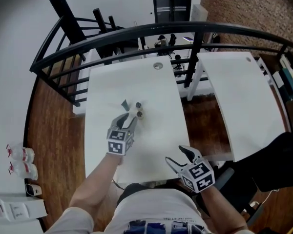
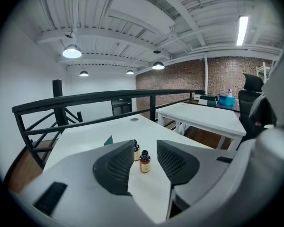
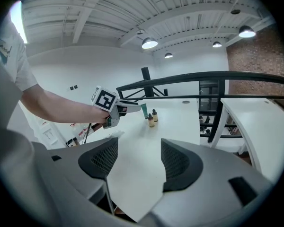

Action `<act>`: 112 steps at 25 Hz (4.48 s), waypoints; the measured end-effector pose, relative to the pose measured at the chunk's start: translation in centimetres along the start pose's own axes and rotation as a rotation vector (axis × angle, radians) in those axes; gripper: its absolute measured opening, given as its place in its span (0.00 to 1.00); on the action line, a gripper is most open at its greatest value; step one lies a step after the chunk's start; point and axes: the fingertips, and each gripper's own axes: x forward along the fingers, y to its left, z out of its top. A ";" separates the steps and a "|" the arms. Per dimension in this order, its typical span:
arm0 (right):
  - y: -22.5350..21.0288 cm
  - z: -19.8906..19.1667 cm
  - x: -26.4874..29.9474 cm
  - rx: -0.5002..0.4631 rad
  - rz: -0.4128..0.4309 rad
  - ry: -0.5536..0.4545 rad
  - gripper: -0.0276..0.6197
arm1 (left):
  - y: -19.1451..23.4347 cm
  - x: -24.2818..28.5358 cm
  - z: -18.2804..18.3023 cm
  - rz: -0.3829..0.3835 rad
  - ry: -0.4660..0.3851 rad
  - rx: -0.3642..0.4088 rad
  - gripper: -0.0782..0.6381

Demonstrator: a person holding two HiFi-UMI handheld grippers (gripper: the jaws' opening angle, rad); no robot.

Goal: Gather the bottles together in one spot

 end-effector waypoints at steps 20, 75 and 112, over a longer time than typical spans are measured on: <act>14.5 2.4 0.9 -0.031 -0.026 -0.071 0.52 | 0.7 -29.1 -4.0 0.014 -0.035 -0.231 0.32; 9.8 0.1 -0.6 0.008 -0.045 -0.012 0.52 | 1.3 -13.3 -22.2 -0.036 0.765 -0.059 0.38; 13.7 5.8 8.2 -0.215 0.078 -0.058 0.35 | -10.8 -16.9 4.4 -0.396 0.125 0.058 0.30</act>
